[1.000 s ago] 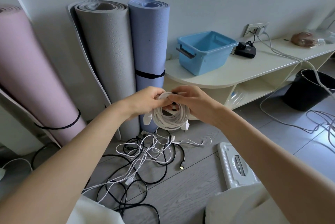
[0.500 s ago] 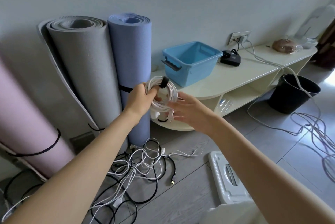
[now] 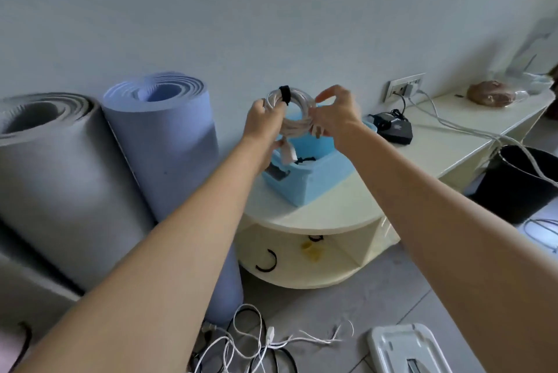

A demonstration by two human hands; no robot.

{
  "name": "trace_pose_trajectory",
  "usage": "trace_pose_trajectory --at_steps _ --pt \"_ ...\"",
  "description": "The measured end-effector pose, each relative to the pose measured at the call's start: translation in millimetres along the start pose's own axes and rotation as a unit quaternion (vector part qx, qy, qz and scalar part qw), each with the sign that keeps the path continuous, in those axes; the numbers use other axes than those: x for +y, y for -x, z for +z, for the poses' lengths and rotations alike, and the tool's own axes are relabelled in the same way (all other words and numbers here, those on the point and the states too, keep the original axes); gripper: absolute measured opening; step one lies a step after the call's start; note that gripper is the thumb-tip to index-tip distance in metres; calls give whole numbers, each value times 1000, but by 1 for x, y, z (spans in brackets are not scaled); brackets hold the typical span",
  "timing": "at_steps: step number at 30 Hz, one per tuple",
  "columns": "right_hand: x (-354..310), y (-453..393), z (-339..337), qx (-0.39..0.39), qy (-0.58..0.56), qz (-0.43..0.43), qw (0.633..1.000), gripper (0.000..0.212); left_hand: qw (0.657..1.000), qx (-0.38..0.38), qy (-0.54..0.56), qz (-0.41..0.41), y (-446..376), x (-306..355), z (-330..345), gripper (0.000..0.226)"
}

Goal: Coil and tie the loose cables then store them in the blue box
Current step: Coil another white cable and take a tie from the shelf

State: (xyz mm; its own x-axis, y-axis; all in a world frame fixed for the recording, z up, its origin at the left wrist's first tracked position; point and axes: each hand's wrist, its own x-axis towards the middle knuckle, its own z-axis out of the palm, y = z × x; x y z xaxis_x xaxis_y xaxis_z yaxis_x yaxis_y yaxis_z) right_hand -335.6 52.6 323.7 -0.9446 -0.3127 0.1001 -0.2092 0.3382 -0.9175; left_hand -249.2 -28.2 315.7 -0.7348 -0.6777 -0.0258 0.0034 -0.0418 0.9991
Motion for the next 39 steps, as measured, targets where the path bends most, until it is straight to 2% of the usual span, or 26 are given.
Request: trace_pose_trajectory --at_steps 5,8,9,11,13,16,20,22,24,26,27,31,34,36,39 --pt "26 -49 9 8 93 4 996 17 999 -15 -19 -39 -36 -14 26 42" --pt "41 -54 20 -12 200 -19 979 20 997 -8 -60 -45 -44 -23 34 25" --pt "46 -52 25 -28 247 -35 968 20 995 6 -95 -36 -45 -26 36 23" --pt "52 -44 33 -68 331 -69 939 21 988 31 -149 24 -45 -29 38 35" --pt "51 -35 36 -82 368 -91 922 24 981 43 -174 69 -37 -26 32 42" --pt "39 -18 25 -55 333 -98 936 32 980 67 -170 80 -29 -27 9 37" --pt "28 23 3 -3 245 -106 964 34 987 81 -135 30 12 -24 -26 16" --pt "27 56 -3 15 226 -131 965 35 990 51 -131 9 44 -31 -41 19" --pt "31 88 -1 29 227 -159 960 33 988 -23 -154 -9 73 -43 -51 27" --pt "49 126 16 -3 224 -167 960 30 976 -98 -190 -50 110 -68 -68 29" --pt "64 146 31 -36 217 -156 963 29 970 -111 -205 -71 127 -88 -81 30" --pt "127 200 79 -175 246 -89 949 27 957 -100 -229 -151 164 -157 -118 33" --pt "175 234 106 -286 270 -40 919 27 947 -75 -230 -212 179 -209 -144 33" --pt "207 247 118 -330 284 -1 900 28 938 -60 -239 -242 184 -241 -155 34" --pt "250 259 138 -424 347 33 836 29 927 -46 -243 -283 183 -281 -161 35"
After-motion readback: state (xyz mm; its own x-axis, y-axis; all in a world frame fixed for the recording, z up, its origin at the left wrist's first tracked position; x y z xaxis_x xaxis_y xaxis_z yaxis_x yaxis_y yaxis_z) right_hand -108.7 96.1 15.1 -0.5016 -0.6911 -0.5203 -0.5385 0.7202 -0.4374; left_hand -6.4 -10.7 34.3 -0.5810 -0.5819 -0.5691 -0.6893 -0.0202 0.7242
